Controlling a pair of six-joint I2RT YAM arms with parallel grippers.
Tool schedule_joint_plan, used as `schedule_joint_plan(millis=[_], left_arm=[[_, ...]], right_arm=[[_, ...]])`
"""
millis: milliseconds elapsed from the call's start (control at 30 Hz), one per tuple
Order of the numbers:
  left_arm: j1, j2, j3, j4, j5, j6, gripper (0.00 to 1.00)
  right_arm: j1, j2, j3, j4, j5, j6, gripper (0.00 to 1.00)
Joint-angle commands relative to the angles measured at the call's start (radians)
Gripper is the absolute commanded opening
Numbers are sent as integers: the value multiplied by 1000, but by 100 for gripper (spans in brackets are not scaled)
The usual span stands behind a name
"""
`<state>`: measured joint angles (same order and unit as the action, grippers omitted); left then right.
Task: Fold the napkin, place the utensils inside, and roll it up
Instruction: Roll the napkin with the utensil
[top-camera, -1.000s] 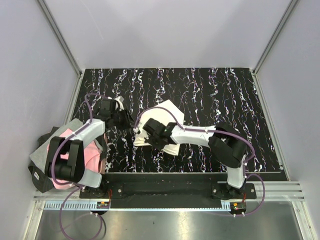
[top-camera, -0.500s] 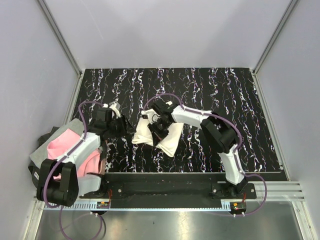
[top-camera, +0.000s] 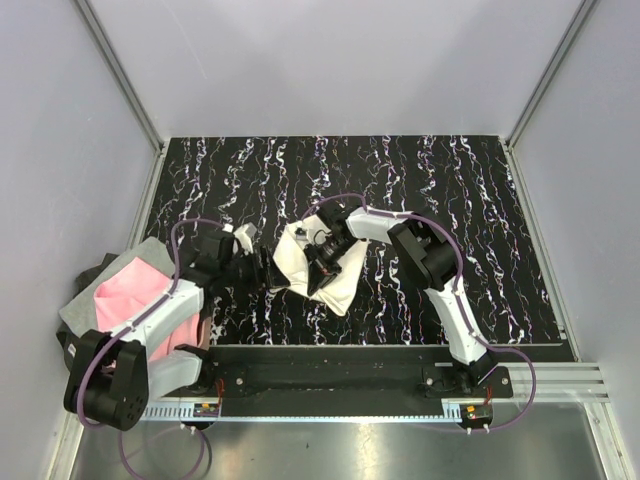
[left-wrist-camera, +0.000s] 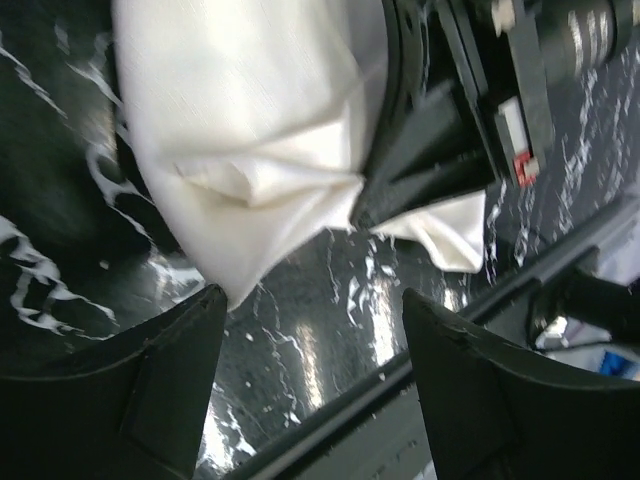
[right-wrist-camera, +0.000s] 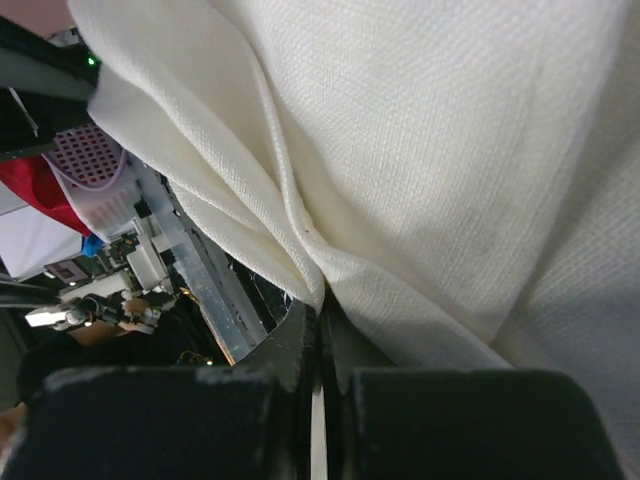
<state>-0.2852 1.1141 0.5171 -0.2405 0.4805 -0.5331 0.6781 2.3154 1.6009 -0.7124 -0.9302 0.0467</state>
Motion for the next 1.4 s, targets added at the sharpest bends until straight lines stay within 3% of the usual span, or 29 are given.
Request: schedule_joint_plan(millis=[0, 267, 533, 767, 1367], left_arm=[[-22, 12, -19, 0, 168, -42, 74], [-86, 50, -8, -29, 155, -48, 77], [-92, 156, -35, 272, 136, -136, 77], [-91, 242, 20, 368, 90, -148, 78], [-8, 288, 27, 411, 66, -117, 77]], right_arm=[[-5, 21, 33, -2, -12, 8, 0], [-6, 15, 27, -1, 2, 8, 0], [-8, 19, 19, -1, 10, 8, 0], [-6, 19, 5, 1, 18, 10, 0], [-6, 27, -7, -1, 19, 13, 0]])
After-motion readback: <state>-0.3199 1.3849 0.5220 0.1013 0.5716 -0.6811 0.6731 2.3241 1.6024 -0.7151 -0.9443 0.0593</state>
